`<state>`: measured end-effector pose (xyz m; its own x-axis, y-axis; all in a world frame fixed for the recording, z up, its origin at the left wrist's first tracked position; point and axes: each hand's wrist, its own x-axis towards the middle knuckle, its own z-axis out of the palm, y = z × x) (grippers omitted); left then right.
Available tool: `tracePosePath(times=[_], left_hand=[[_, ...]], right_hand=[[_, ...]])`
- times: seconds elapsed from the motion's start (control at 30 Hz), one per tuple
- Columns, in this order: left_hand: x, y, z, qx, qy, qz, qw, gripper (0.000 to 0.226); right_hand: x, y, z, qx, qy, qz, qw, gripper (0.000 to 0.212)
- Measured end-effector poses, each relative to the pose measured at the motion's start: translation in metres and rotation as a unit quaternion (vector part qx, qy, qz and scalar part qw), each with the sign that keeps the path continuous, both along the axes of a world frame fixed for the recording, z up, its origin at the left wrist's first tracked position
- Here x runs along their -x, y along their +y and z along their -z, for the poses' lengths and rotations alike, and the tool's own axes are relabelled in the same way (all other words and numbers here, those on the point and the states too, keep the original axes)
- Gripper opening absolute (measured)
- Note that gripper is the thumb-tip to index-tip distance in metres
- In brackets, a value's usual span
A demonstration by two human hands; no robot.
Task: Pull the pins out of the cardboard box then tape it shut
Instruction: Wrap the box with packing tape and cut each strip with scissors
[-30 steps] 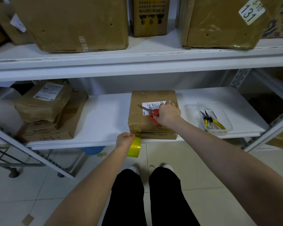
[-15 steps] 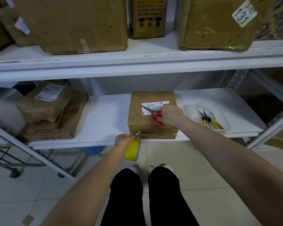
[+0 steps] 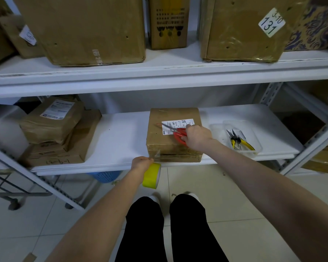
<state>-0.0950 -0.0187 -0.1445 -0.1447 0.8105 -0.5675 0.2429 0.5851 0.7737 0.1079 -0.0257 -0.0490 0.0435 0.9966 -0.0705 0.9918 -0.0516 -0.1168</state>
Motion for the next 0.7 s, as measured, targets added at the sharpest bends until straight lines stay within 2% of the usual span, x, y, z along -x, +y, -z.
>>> tracePosePath(times=[0.07, 0.17, 0.23, 0.3, 0.43, 0.7], left_hand=[[0.0, 0.001, -0.001, -0.003, 0.004, 0.002, 1.0, 0.036], [0.0, 0.002, -0.001, -0.009, 0.008, 0.006, 1.0, 0.033], [-0.001, 0.001, -0.002, -0.01, 0.009, 0.01, 1.0, 0.033], [-0.001, 0.0, -0.004, -0.008, 0.009, 0.015, 1.0, 0.033], [0.001, -0.001, -0.008, 0.004, 0.014, 0.02, 1.0, 0.037], [0.005, -0.001, -0.008, 0.017, -0.005, 0.019, 1.0, 0.041]], right_hand=[[-0.004, 0.0, -0.002, 0.02, 0.096, -0.032, 0.995, 0.022], [-0.013, -0.004, -0.003, 0.083, 0.231, -0.085, 0.966, 0.018], [-0.019, -0.011, 0.001, 0.122, 0.304, -0.088, 0.941, 0.026], [-0.027, -0.018, 0.006, 0.161, 0.295, -0.083, 0.938, 0.038], [-0.038, -0.026, 0.011, 0.244, 0.205, -0.069, 0.945, 0.041], [-0.018, -0.031, 0.0, 0.35, 0.158, -0.106, 0.917, 0.077]])
